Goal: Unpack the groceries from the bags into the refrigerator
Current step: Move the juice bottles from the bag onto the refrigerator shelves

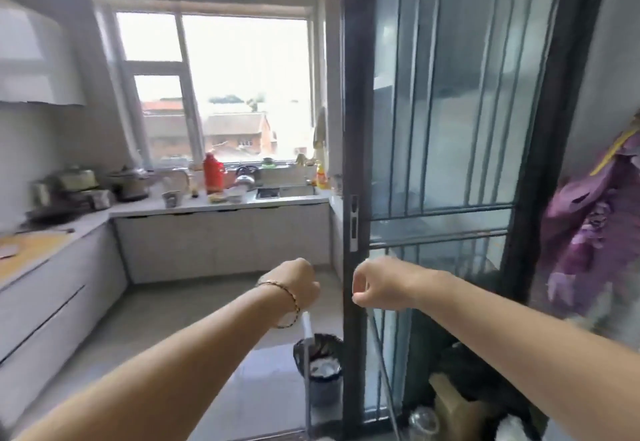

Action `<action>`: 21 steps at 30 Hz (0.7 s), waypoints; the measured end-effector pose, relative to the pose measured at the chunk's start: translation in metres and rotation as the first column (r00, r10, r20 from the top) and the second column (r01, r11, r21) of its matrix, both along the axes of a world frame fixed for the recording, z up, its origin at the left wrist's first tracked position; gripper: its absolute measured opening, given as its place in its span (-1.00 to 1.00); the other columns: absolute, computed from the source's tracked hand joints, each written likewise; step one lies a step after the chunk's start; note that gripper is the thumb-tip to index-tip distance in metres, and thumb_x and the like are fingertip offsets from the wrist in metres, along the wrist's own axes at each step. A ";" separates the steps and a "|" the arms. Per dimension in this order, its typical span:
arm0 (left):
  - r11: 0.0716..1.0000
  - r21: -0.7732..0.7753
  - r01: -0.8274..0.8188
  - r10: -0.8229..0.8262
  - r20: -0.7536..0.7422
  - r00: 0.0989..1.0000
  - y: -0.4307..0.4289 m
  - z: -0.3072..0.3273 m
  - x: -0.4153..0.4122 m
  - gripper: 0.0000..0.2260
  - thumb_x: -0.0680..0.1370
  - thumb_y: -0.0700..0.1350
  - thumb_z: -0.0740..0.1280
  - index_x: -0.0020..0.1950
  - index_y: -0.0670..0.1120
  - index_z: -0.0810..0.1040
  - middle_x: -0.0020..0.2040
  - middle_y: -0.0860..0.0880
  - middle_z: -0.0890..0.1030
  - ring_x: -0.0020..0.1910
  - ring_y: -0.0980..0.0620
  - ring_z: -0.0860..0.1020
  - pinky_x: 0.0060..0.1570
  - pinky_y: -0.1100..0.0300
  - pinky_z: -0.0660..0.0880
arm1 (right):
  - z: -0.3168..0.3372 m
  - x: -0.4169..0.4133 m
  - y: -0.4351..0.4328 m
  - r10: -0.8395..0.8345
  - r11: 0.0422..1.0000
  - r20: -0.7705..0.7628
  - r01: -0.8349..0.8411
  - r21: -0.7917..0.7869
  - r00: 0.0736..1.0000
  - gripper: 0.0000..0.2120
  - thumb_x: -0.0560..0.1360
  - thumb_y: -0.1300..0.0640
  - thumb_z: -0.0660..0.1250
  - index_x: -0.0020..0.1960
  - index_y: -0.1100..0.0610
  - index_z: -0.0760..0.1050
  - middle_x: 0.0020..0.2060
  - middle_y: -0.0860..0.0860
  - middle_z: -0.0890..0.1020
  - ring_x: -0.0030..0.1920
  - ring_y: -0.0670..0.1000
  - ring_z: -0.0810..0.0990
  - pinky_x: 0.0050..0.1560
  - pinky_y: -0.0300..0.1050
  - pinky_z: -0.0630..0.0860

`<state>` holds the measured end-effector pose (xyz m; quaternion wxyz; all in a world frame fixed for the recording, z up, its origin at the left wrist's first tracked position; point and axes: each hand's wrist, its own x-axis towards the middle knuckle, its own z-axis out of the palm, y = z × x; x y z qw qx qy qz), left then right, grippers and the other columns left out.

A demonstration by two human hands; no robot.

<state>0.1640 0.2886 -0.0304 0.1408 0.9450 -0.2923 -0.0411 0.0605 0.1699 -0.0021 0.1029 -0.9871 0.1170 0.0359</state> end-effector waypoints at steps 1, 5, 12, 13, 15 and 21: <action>0.997 0.006 -0.071 0.071 -0.002 0.997 0.033 -0.008 0.000 -0.79 0.51 -0.11 0.18 0.01 -0.12 0.57 0.02 -0.12 0.61 0.04 -0.11 0.57 -0.03 0.16 0.46 | -0.007 0.007 0.026 0.059 0.998 0.009 -0.059 -0.001 0.998 -0.79 0.53 0.06 0.25 0.08 0.10 0.58 0.07 0.03 0.63 0.06 0.06 0.59 0.03 -0.13 0.53; 0.931 0.121 -0.344 0.338 0.064 0.939 0.174 -0.038 -0.004 -0.76 0.54 -0.08 0.16 0.12 -0.08 0.54 0.18 -0.09 0.58 0.16 -0.11 0.54 0.04 0.15 0.43 | -0.029 0.036 0.141 0.301 0.952 -0.012 -0.301 -0.049 0.954 -0.75 0.52 0.12 0.22 0.10 0.17 0.58 0.06 0.11 0.63 0.06 0.13 0.59 0.03 -0.11 0.53; 0.700 0.192 -0.688 0.702 -0.004 0.713 0.445 -0.077 -0.063 -0.73 0.55 -0.11 0.15 0.20 -0.10 0.50 0.20 -0.10 0.55 0.17 -0.13 0.52 0.03 0.15 0.40 | -0.069 0.045 0.395 0.692 0.699 -0.107 -0.700 -0.144 0.714 -0.72 0.56 0.14 0.14 0.15 0.19 0.54 0.11 0.11 0.59 0.11 0.14 0.56 0.02 -0.12 0.49; 0.665 0.190 -0.722 0.738 -0.018 0.675 0.484 -0.083 -0.075 -0.74 0.55 -0.12 0.15 0.18 -0.10 0.50 0.19 -0.10 0.55 0.15 -0.14 0.53 0.03 0.14 0.41 | -0.075 0.044 0.436 0.726 0.667 -0.118 -0.735 -0.123 0.678 -0.72 0.56 0.14 0.15 0.15 0.20 0.54 0.10 0.11 0.59 0.11 0.15 0.56 0.04 -0.12 0.48; 0.599 0.204 -0.774 0.794 -0.029 0.607 0.557 -0.092 -0.101 -0.75 0.55 -0.13 0.14 0.17 -0.10 0.50 0.18 -0.09 0.54 0.15 -0.14 0.52 0.02 0.14 0.39 | -0.086 0.040 0.516 0.777 0.609 -0.143 -0.790 -0.080 0.613 -0.74 0.56 0.11 0.17 0.13 0.19 0.54 0.03 0.12 0.59 0.06 0.15 0.56 0.03 -0.11 0.48; 0.359 0.207 -0.910 0.931 -0.010 0.365 0.763 -0.102 -0.181 -0.76 0.56 -0.10 0.14 0.15 -0.08 0.52 0.15 -0.10 0.57 0.13 -0.14 0.54 0.01 0.10 0.43 | -0.118 0.016 0.753 0.908 0.394 -0.163 -0.919 0.017 0.386 -0.71 0.58 0.07 0.14 0.10 0.21 0.55 -0.01 0.15 0.59 0.03 0.16 0.56 0.00 -0.09 0.45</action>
